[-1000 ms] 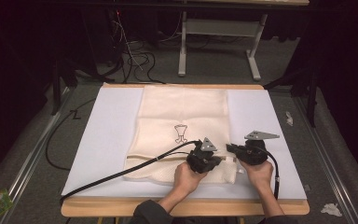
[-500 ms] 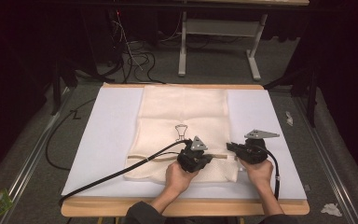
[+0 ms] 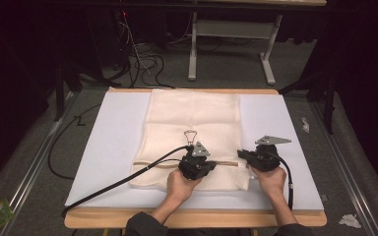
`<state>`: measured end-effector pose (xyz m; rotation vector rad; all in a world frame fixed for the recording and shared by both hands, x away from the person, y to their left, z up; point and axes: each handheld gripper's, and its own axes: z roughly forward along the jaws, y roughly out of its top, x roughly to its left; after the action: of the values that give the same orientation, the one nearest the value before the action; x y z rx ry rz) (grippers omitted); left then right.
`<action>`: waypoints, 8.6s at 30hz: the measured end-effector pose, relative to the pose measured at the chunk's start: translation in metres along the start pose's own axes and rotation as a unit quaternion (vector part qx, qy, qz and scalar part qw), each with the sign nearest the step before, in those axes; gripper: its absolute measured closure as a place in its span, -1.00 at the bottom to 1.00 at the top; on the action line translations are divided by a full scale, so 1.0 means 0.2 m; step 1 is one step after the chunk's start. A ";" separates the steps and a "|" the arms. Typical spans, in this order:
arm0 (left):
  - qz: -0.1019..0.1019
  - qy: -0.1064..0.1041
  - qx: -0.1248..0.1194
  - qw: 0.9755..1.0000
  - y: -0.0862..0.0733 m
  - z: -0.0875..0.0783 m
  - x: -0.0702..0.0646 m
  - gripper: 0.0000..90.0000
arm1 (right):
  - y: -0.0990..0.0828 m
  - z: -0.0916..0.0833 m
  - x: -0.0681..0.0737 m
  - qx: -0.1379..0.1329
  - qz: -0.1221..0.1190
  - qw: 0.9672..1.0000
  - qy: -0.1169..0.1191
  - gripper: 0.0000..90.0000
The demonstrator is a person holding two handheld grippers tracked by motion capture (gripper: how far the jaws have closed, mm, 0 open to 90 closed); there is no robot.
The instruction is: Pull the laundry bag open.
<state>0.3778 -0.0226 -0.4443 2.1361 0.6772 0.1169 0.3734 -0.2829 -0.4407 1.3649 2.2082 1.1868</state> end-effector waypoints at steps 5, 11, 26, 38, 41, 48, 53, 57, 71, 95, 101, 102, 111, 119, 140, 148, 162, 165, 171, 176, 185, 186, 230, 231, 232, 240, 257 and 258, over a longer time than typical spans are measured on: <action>-0.005 -0.001 -0.003 1.000 -0.01 -0.01 0.02 0.94 | 0.00 0.00 0.00 0.001 0.000 1.000 0.001 0.96; -0.006 0.005 -0.005 1.000 -0.02 -0.03 0.03 0.94 | 0.00 0.00 -0.01 0.002 -0.001 1.000 -0.001 0.96; -0.021 0.014 -0.019 1.000 -0.06 -0.12 0.09 0.94 | 0.00 0.01 -0.01 0.005 0.001 1.000 -0.005 0.97; -0.028 0.025 -0.028 0.999 -0.10 -0.21 0.14 0.94 | 0.00 0.02 -0.01 0.005 -0.002 1.000 -0.009 0.96; -0.026 0.027 -0.031 0.999 -0.10 -0.23 0.14 0.94 | 0.00 0.01 -0.01 0.004 -0.003 1.000 -0.010 0.96; -0.028 0.034 -0.034 0.998 -0.13 -0.27 0.16 0.94 | 0.00 0.02 -0.01 0.004 -0.002 1.000 -0.009 0.97; -0.025 0.034 -0.033 0.999 -0.13 -0.29 0.17 0.94 | 0.00 0.01 0.00 0.002 -0.004 1.000 -0.008 0.96; -0.025 0.044 -0.034 0.998 -0.14 -0.31 0.18 0.94 | 0.00 0.02 0.00 0.006 -0.004 1.000 -0.008 0.96; -0.044 0.057 -0.043 0.996 -0.19 -0.41 0.24 0.94 | 0.00 0.02 -0.01 0.006 -0.002 1.000 -0.010 0.96; -0.053 0.059 -0.052 0.996 -0.21 -0.45 0.26 0.94 | 0.00 0.03 -0.01 0.004 0.002 1.000 -0.008 0.96; -0.058 0.073 -0.053 0.994 -0.24 -0.50 0.29 0.94 | 0.00 0.03 -0.02 0.005 0.002 1.000 -0.010 0.96; -0.062 0.073 -0.054 0.994 -0.25 -0.50 0.30 0.94 | 0.00 0.03 -0.02 0.004 0.000 1.000 -0.011 0.96; -0.065 0.086 -0.059 0.992 -0.27 -0.56 0.33 0.94 | 0.00 0.03 -0.01 0.005 0.000 1.000 -0.013 0.96; -0.076 0.092 -0.063 0.991 -0.29 -0.59 0.35 0.94 | 0.00 0.02 -0.02 0.005 0.004 1.000 -0.013 0.96; -0.078 0.094 -0.068 0.990 -0.30 -0.63 0.37 0.94 | 0.00 0.03 -0.02 0.004 0.004 1.000 -0.012 0.96; -0.082 0.099 -0.072 0.989 -0.31 -0.66 0.39 0.94 | 0.00 0.02 -0.02 0.005 0.003 1.000 -0.018 0.96; -0.083 0.102 -0.077 0.988 -0.31 -0.67 0.39 0.94 | 0.01 0.01 -0.02 0.000 0.002 1.000 -0.017 0.96; -0.087 0.103 -0.081 0.987 -0.31 -0.69 0.40 0.94 | 0.01 0.02 -0.02 0.001 -0.001 1.000 -0.019 0.96; -0.089 0.108 -0.082 0.987 -0.32 -0.71 0.41 0.94 | 0.01 0.01 -0.02 0.001 0.002 1.000 -0.020 0.96; -0.092 0.112 -0.085 0.986 -0.33 -0.73 0.42 0.94 | 0.01 0.01 -0.03 0.001 0.002 1.000 -0.019 0.96; -0.093 0.115 -0.086 0.985 -0.33 -0.74 0.43 0.94 | 0.01 0.01 -0.02 0.000 0.004 1.000 -0.019 0.96; -0.094 0.115 -0.088 0.985 -0.33 -0.74 0.43 0.94 | 0.01 0.01 -0.02 -0.001 0.002 1.000 -0.021 0.96; -0.101 0.124 -0.088 0.983 -0.35 -0.78 0.47 0.94 | 0.01 -0.03 -0.05 -0.008 0.006 1.000 -0.030 0.96; -0.101 0.124 -0.088 0.983 -0.35 -0.78 0.47 0.94 | 0.01 -0.03 -0.05 -0.007 0.009 0.999 -0.030 0.96; -0.101 0.124 -0.088 0.983 -0.35 -0.79 0.47 0.94 | 0.01 -0.03 -0.05 -0.007 0.008 0.999 -0.030 0.96; -0.105 0.128 -0.092 0.982 -0.36 -0.80 0.48 0.94 | 0.01 -0.04 -0.06 -0.010 0.008 0.999 -0.033 0.96; -0.107 0.140 -0.090 0.980 -0.37 -0.84 0.50 0.94 | 0.01 -0.08 -0.08 -0.017 0.013 0.999 -0.040 0.96; -0.107 0.141 -0.091 0.980 -0.37 -0.84 0.50 0.94 | 0.01 -0.08 -0.08 -0.018 0.013 0.999 -0.040 0.96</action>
<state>0.3773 0.1837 -0.4115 1.8762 1.0169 0.3561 0.3725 -0.3040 -0.4315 1.4053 2.1116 1.1543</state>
